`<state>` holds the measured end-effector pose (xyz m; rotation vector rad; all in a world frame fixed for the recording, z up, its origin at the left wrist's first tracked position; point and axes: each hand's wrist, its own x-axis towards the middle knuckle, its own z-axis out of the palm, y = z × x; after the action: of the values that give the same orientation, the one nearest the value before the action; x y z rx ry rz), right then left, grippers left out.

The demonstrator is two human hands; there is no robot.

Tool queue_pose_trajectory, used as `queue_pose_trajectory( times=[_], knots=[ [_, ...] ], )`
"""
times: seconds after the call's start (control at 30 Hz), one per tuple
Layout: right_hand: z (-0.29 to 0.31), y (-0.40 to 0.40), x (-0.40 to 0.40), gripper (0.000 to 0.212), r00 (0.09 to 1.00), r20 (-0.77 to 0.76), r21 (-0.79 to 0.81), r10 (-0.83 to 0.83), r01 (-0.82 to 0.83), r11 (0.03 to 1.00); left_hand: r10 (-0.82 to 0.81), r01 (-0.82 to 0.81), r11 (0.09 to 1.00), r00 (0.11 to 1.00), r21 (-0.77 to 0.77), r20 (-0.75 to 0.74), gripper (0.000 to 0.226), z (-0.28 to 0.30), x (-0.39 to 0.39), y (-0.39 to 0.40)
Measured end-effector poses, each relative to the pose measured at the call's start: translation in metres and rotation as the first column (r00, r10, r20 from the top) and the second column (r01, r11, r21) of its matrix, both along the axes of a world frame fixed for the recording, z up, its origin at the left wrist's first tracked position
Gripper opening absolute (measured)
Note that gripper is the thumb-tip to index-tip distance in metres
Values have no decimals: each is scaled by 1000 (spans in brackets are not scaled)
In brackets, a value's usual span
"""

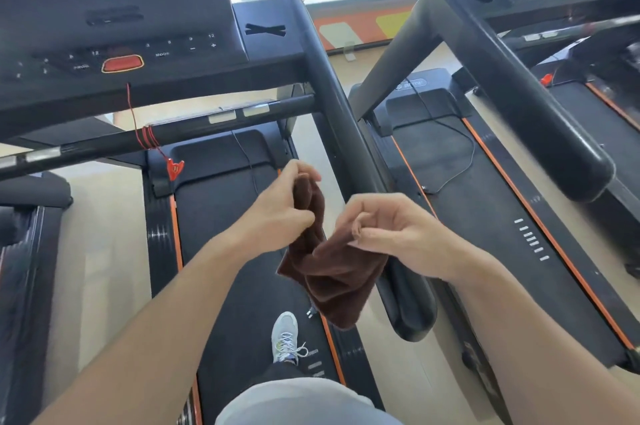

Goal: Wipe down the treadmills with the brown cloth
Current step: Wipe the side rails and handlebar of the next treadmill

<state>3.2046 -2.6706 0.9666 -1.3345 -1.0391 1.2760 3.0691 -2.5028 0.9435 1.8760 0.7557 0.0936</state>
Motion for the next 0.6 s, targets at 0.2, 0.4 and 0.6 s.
queue_pose_trajectory(
  times=[0.2, 0.4, 0.6],
  knots=[
    [-9, 15, 6, 14, 976, 160, 92, -148, 134, 987, -98, 109, 993, 966, -34, 238, 56, 6, 0, -10],
    [-15, 20, 9, 52, 903, 211, 19, -375, 380, 925, -153, 173, 983, 956, -59, 250, 27, 12, 1, -13],
    [-20, 11, 9, 24, 896, 277, -7, -346, 362, 932, -105, 143, 973, 973, -181, 206, 28, 5, -1, -9]
  ],
)
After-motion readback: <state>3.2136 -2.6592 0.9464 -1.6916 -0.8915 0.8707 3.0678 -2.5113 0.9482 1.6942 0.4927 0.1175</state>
